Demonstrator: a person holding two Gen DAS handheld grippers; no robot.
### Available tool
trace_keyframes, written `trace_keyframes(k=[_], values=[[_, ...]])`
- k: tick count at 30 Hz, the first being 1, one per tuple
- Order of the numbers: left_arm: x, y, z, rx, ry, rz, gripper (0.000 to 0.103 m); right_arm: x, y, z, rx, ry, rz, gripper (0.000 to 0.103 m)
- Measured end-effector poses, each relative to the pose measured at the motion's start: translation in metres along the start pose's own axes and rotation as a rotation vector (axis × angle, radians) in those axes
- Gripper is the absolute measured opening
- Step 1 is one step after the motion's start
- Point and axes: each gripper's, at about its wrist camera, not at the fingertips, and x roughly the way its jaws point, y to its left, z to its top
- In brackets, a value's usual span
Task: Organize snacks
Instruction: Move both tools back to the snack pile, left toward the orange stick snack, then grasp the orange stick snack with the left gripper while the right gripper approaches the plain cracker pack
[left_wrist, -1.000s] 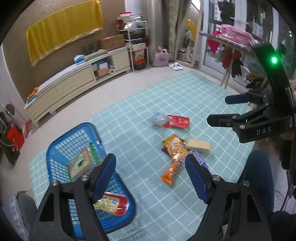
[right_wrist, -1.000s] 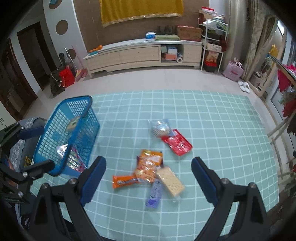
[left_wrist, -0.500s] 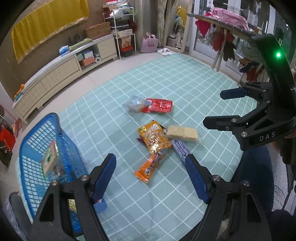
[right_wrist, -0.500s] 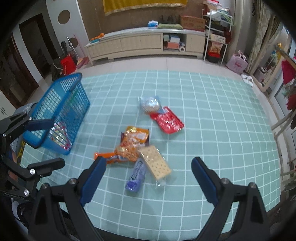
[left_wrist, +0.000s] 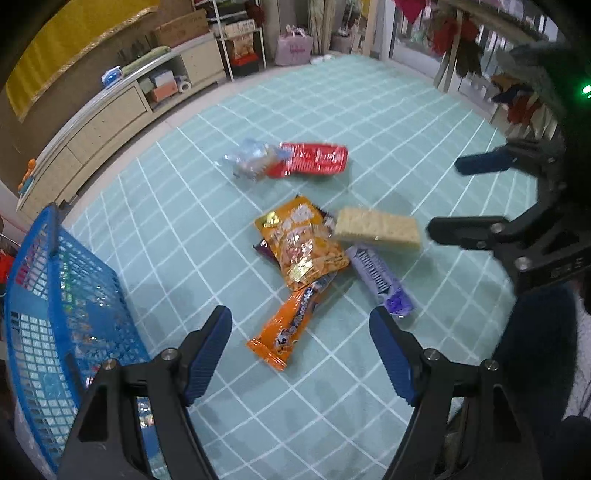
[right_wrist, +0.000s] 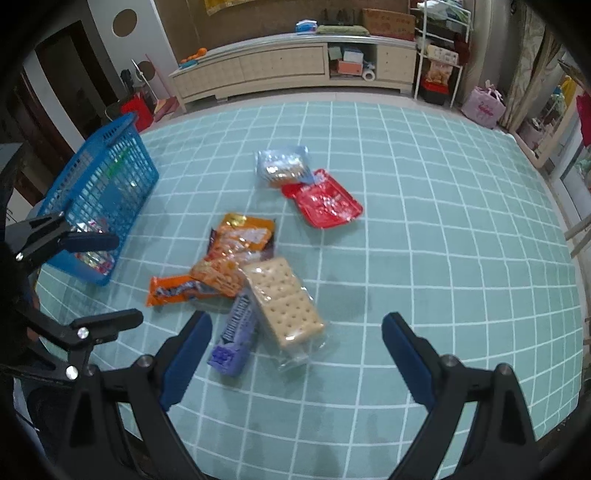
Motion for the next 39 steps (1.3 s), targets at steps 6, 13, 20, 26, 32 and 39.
trace_keyframes(k=[6,13,20,26,32,39], values=[[0.036,0.000,0.003,-0.015,0.058,-0.038,0.075,0.014,-0.009,-0.006,0.025,0.009,0.027,0.095],[0.058,-0.001,0.007,-0.018,0.093,-0.098,0.052,0.021,-0.017,-0.012,0.053,0.013,0.036,0.095],[0.071,-0.002,0.000,-0.023,0.134,-0.139,0.022,0.024,-0.022,-0.018,0.075,0.029,0.030,0.095],[0.064,-0.009,-0.011,-0.033,0.128,-0.121,0.013,0.021,-0.023,-0.021,0.083,0.033,0.031,0.095],[0.044,-0.014,-0.039,-0.066,0.096,-0.122,0.012,0.016,-0.016,-0.023,0.067,0.028,0.039,0.095],[0.019,-0.010,-0.054,-0.107,0.044,-0.115,0.012,0.018,-0.005,-0.022,0.050,0.042,0.050,0.095]])
